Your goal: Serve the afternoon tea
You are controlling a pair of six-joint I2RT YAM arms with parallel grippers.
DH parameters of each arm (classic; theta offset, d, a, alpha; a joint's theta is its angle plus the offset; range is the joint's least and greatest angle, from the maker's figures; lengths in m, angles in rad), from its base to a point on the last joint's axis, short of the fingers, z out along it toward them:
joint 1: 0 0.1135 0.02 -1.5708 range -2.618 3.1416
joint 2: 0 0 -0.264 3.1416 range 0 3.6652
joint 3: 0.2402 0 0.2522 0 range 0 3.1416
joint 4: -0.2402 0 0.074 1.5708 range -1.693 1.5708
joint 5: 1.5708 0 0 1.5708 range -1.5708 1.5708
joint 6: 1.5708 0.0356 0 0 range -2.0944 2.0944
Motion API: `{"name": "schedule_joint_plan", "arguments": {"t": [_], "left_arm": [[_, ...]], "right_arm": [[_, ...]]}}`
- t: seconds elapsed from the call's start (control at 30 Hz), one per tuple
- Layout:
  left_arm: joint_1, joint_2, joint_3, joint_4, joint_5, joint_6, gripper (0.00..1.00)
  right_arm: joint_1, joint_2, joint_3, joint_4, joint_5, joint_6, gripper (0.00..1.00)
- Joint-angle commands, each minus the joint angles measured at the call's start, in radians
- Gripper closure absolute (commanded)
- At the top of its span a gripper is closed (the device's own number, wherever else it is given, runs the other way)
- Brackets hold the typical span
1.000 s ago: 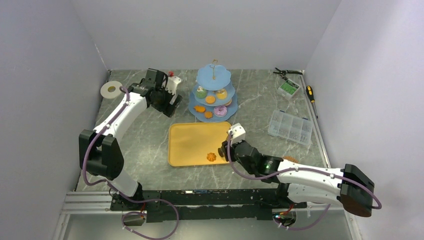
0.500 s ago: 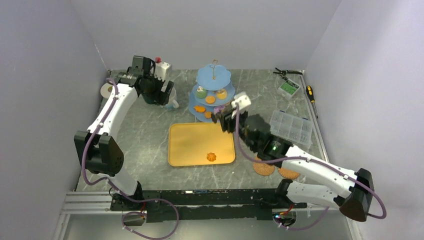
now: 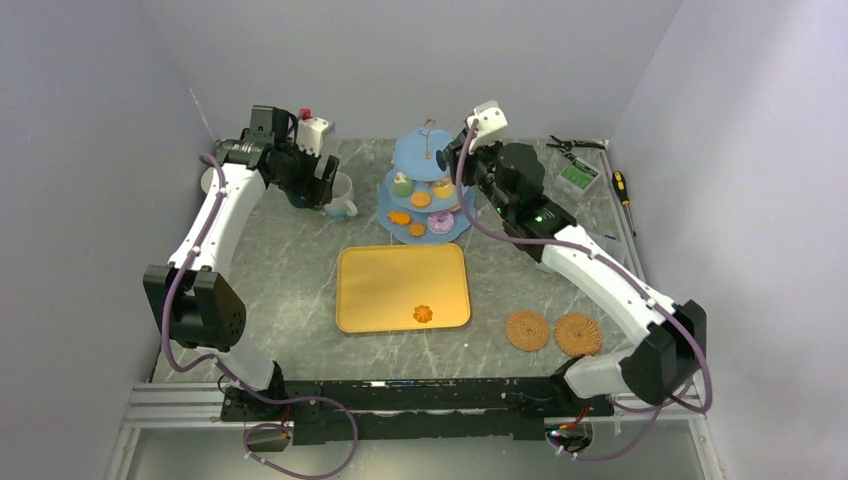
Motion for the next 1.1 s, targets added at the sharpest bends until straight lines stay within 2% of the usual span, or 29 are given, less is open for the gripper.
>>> {"name": "schedule_joint_plan", "arguments": {"t": [0.0, 0.2, 0.33, 0.57, 0.87, 1.07], "left_arm": [[0.010, -0.044, 0.002, 0.008, 0.041, -0.003, 0.07], [0.015, -0.054, -0.004, 0.018, 0.041, -0.010, 0.07], [0.019, -0.059, -0.011, 0.023, 0.040, -0.017, 0.07], [0.023, -0.066, -0.021, 0.034, 0.039, -0.027, 0.07], [0.023, -0.066, -0.020, 0.033, 0.039, -0.034, 0.07], [0.025, -0.070, -0.024, 0.034, 0.034, -0.030, 0.07]], "right_arm": [[-0.039, 0.052, 0.092, 0.073, -0.093, -0.048, 0.47], [-0.079, 0.136, 0.147, 0.086, -0.151, -0.074, 0.47], [-0.095, 0.170, 0.160, 0.080, -0.193, -0.077, 0.43], [-0.101, 0.170, 0.152, 0.078, -0.206, -0.069, 0.38], [-0.099, 0.018, 0.107, 0.051, -0.235, -0.056, 0.40], [-0.076, -0.157, -0.027, -0.014, -0.262, -0.008, 0.40]]}}
